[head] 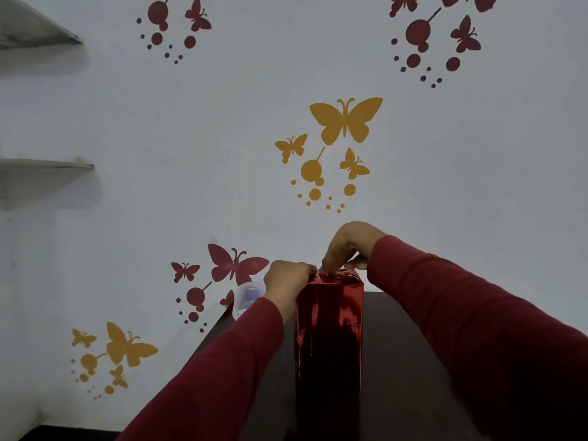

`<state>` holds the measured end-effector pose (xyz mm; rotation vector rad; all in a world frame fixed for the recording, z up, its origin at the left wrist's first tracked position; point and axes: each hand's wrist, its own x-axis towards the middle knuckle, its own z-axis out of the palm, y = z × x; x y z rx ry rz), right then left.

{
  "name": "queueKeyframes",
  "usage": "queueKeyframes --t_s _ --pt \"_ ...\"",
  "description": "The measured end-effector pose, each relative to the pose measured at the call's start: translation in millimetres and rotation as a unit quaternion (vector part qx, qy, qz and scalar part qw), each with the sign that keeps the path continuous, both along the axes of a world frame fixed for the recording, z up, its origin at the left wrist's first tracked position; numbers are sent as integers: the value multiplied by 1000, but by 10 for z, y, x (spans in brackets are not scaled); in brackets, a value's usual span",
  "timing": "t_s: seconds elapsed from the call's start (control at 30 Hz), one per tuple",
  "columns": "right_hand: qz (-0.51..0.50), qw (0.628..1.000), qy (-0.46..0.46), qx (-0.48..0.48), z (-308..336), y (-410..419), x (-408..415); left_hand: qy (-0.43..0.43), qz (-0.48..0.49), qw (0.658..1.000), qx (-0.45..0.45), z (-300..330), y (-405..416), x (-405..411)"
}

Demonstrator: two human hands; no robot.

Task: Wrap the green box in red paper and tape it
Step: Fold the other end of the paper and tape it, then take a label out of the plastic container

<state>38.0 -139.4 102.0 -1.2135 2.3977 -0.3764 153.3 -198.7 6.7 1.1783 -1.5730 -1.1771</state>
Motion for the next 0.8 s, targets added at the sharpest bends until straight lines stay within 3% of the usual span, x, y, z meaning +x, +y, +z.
queueKeyframes --t_s 0.1,0.17,0.27,0.33,0.53,0.63,0.7,0.8 --pt "-6 1000 7 -12 -6 109 -54 -3 0 1000 -16 -19 -35 8" --pt "-22 998 -44 -46 -95 159 -157 1 -1 1000 -22 -36 -30 11" --pt "-93 955 -236 -153 -351 206 -275 12 -6 1000 -23 -63 -54 -9" --pt "-110 915 -315 -227 -483 166 -262 20 -2 999 -24 -70 -38 -7" --pt "-83 888 -308 -330 -728 43 -118 47 24 998 17 -85 -121 0" --pt "-70 841 -354 -403 -915 28 -200 110 1 993 49 -128 -155 5" --pt "-76 790 -395 -463 -1013 94 -224 179 -40 981 64 -195 -30 77" --pt "-19 720 -454 -525 -1297 296 -182 250 -143 958 15 -404 298 261"
